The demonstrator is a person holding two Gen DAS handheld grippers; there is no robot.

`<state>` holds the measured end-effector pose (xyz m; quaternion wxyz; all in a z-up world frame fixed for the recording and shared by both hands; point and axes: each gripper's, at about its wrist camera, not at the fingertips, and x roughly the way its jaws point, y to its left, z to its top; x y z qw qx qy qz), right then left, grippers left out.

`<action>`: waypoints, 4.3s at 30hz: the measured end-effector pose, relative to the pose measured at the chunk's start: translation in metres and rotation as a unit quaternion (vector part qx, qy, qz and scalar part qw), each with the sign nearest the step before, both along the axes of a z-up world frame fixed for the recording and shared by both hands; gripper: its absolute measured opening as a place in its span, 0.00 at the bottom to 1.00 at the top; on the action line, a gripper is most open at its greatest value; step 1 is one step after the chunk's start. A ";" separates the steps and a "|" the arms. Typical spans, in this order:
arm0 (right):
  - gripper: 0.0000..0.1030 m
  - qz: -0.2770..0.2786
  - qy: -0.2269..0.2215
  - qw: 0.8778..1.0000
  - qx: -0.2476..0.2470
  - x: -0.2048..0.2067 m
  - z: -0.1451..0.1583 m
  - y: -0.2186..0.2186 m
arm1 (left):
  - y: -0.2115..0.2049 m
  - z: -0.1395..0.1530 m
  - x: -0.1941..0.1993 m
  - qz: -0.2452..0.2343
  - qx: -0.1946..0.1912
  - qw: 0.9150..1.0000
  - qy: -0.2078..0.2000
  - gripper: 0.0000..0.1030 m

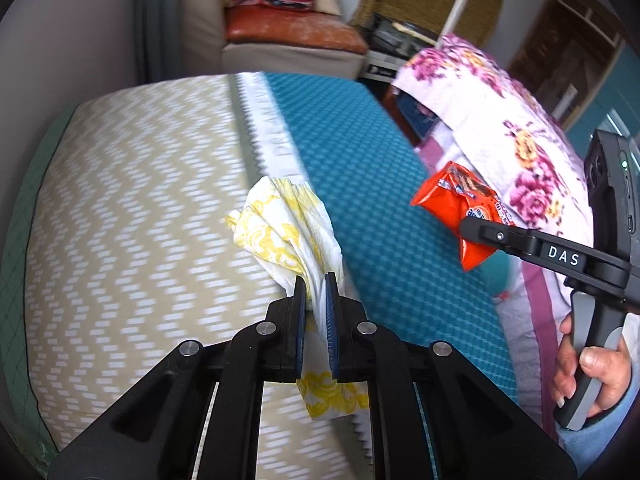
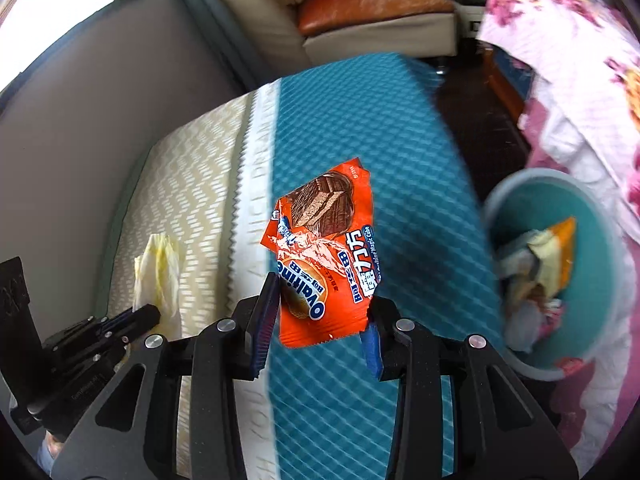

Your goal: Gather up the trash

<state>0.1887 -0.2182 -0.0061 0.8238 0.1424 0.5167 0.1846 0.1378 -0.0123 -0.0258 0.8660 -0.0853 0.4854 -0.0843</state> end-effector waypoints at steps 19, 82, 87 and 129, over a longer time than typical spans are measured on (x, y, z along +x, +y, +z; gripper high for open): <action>0.35 -0.136 -0.043 0.990 0.012 -0.031 0.005 -0.172 | -0.173 0.027 0.030 -0.141 0.021 0.990 -0.014 0.09; 0.37 -0.182 0.006 0.983 -0.007 -0.021 -0.033 -0.238 | -0.253 -0.042 0.072 -0.144 0.062 0.987 0.039 0.87; 0.38 -0.170 0.014 0.985 -0.013 -0.014 -0.037 -0.227 | -0.240 -0.042 0.073 -0.135 0.067 0.988 0.038 0.87; 0.91 -0.117 0.005 0.990 -0.084 -0.029 -0.014 -0.168 | -0.184 -0.016 0.042 -0.083 0.049 0.995 0.030 0.87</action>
